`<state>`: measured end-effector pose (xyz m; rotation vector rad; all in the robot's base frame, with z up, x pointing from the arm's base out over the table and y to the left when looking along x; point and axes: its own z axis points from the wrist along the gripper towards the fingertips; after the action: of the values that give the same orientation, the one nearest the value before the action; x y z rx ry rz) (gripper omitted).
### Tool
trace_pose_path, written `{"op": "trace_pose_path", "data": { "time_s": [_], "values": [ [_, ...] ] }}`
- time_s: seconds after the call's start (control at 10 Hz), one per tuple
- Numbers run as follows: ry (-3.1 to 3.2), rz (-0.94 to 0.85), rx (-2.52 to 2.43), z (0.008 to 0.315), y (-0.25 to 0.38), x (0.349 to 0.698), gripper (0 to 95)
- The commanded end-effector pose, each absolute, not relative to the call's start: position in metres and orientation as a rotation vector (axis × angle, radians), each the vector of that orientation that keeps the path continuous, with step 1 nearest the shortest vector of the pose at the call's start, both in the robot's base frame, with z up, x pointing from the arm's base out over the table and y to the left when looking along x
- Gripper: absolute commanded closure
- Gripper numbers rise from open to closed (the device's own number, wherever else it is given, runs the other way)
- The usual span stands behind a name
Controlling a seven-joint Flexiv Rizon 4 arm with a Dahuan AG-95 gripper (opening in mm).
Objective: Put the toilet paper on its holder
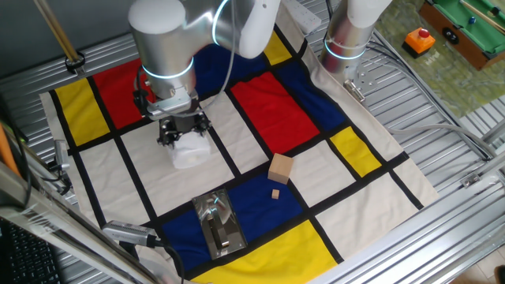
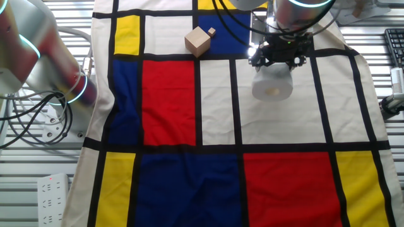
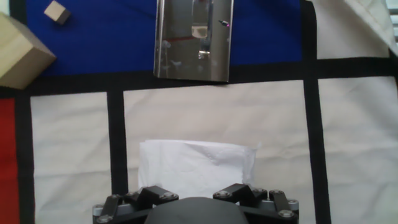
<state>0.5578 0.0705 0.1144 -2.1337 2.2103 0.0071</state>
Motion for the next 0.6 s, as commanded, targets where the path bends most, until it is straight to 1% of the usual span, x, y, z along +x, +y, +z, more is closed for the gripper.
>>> {"op": "trace_pose_path", "data": {
  "time_s": [0.1, 0.6],
  "values": [
    [2.211, 0.002, -2.125, 0.1142, 0.0706, 0.5577, 95.0],
    [2.207, 0.001, -2.122, 0.1142, 0.0706, 0.5577, 95.0]
  ]
}}
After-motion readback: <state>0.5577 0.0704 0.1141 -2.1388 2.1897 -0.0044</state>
